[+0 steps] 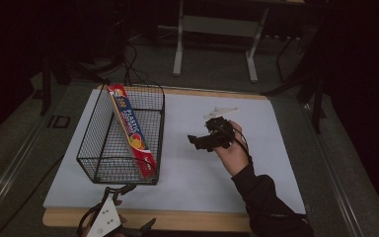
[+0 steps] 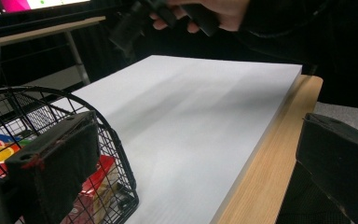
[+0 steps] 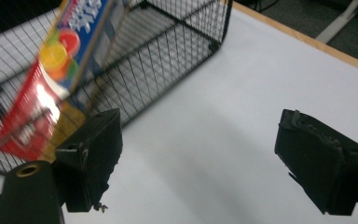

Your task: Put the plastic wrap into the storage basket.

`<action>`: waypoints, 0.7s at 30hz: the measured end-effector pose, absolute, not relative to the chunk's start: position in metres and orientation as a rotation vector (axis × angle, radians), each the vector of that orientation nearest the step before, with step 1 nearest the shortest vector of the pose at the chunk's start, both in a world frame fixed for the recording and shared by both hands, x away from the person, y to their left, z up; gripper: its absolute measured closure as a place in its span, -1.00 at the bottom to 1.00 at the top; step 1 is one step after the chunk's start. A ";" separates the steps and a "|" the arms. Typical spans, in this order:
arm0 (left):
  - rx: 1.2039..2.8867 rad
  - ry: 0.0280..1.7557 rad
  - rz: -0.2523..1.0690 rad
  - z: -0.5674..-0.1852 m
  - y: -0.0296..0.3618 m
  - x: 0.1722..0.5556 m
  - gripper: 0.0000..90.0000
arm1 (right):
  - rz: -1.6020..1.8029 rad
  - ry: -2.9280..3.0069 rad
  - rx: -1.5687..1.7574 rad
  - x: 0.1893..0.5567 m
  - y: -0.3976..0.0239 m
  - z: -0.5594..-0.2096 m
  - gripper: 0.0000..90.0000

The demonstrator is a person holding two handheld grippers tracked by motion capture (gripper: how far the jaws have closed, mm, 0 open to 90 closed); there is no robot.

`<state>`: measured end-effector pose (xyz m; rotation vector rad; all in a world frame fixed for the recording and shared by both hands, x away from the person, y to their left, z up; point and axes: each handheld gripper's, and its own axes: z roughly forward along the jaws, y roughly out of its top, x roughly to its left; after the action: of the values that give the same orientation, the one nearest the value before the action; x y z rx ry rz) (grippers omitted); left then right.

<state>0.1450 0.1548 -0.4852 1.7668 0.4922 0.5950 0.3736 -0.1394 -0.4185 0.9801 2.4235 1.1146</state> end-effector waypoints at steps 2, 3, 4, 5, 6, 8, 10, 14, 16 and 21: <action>1.765 0.495 0.593 -0.485 0.155 0.145 -1.00 | 1.110 2.416 0.978 0.370 -0.146 -0.424 -0.67; 1.765 0.495 0.593 -0.485 0.155 0.145 -1.00 | 1.113 2.424 0.991 0.368 -0.150 -0.428 -0.67; 1.766 0.494 0.596 -0.485 0.155 0.145 -1.00 | 1.123 2.431 1.009 0.367 -0.154 -0.431 -0.66; 1.768 0.494 0.596 -0.485 0.155 0.145 -1.00 | 1.131 2.431 1.020 0.366 -0.157 -0.433 -0.66; 1.767 0.494 0.595 -0.485 0.155 0.145 -1.00 | 1.134 2.430 1.035 0.364 -0.160 -0.435 -0.65; 1.767 0.494 0.594 -0.485 0.154 0.145 -1.00 | 1.140 2.428 1.050 0.360 -0.168 -0.440 -0.65; 1.767 0.493 0.594 -0.485 0.154 0.145 -1.00 | 1.126 2.423 1.054 0.356 -0.174 -0.445 -0.65; 1.768 0.493 0.591 -0.485 0.154 0.145 -1.00 | 1.121 2.400 1.071 0.348 -0.188 -0.453 -0.65; 1.768 0.494 0.590 -0.486 0.153 0.146 -1.00 | 1.125 2.398 1.084 0.345 -0.195 -0.457 -0.66; 1.770 0.492 0.588 -0.486 0.153 0.146 -1.00 | 1.085 2.392 1.104 0.337 -0.212 -0.467 -0.67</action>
<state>0.1456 0.1528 -0.4858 1.7704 0.4921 0.5883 0.3368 -0.2116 -0.4667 1.1038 2.3925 1.0854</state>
